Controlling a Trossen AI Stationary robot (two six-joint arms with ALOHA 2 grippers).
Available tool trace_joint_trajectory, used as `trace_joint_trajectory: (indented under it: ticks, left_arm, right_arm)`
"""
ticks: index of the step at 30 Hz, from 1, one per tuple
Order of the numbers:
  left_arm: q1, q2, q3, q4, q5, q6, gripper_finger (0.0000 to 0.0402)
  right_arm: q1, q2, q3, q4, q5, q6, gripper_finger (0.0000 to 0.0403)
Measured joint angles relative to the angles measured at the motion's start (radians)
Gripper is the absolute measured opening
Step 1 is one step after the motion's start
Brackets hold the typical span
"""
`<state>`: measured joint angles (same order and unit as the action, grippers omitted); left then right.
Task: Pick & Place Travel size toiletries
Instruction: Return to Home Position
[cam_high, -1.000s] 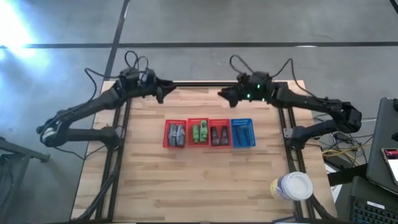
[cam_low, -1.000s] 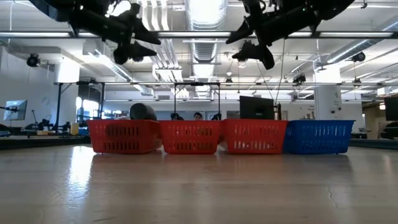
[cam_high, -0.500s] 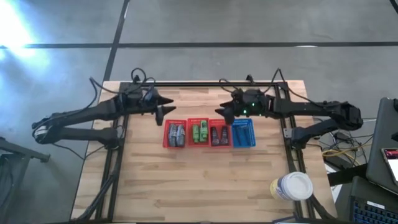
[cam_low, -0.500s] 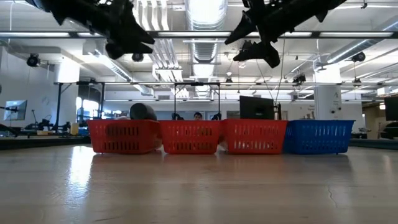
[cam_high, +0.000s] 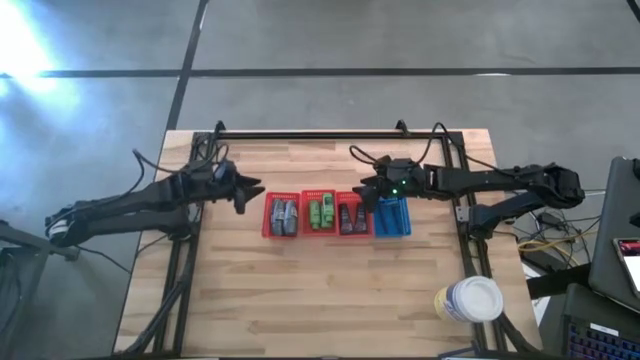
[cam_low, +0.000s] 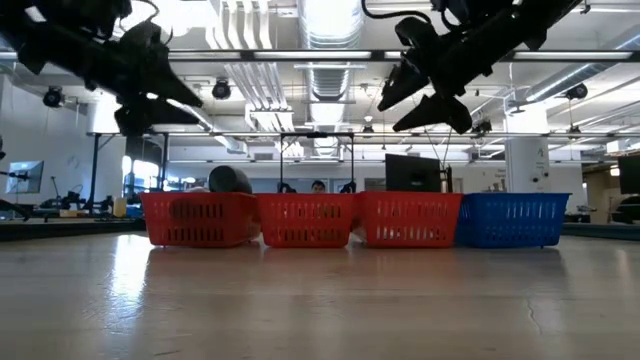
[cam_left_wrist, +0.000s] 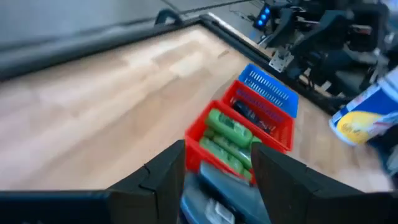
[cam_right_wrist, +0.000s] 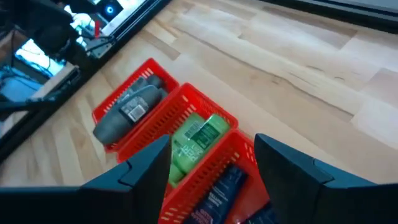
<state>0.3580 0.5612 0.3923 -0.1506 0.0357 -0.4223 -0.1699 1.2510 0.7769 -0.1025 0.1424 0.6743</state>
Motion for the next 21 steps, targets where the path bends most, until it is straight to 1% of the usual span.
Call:
trace_joint_trajectory:
  ticks: [3, 7, 11, 18, 20, 21]
  left_arm:
    - [0.0, -0.038, -0.05, 0.0, 0.001, -0.101, 0.0187]
    - [0.0, -0.068, -0.105, -0.001, 0.007, -0.182, 0.0188]
    - [0.0, -0.07, -0.163, 0.0, 0.007, -0.19, 0.0188]
    - [-0.001, -0.072, -0.283, 0.003, 0.007, -0.191, 0.0188]
    - [-0.009, -0.114, -0.331, 0.016, 0.006, -0.193, 0.0188]
    - [-0.014, -0.138, -0.342, 0.054, -0.006, -0.188, 0.0188]
  right_arm:
    - [0.0, 0.0, 0.0, -0.001, 0.0, -0.053, 0.0214]
    - [0.0, 0.0, 0.0, -0.038, 0.022, -0.115, 0.0204]
    - [-0.001, 0.001, 0.0, -0.106, 0.069, -0.136, 0.0196]
    - [0.0, 0.001, 0.0, -0.119, 0.07, -0.155, 0.0184]
    - [0.0, 0.001, 0.0, -0.119, 0.07, -0.154, 0.018]
    - [-0.001, 0.001, 0.0, -0.119, 0.071, -0.154, 0.0178]
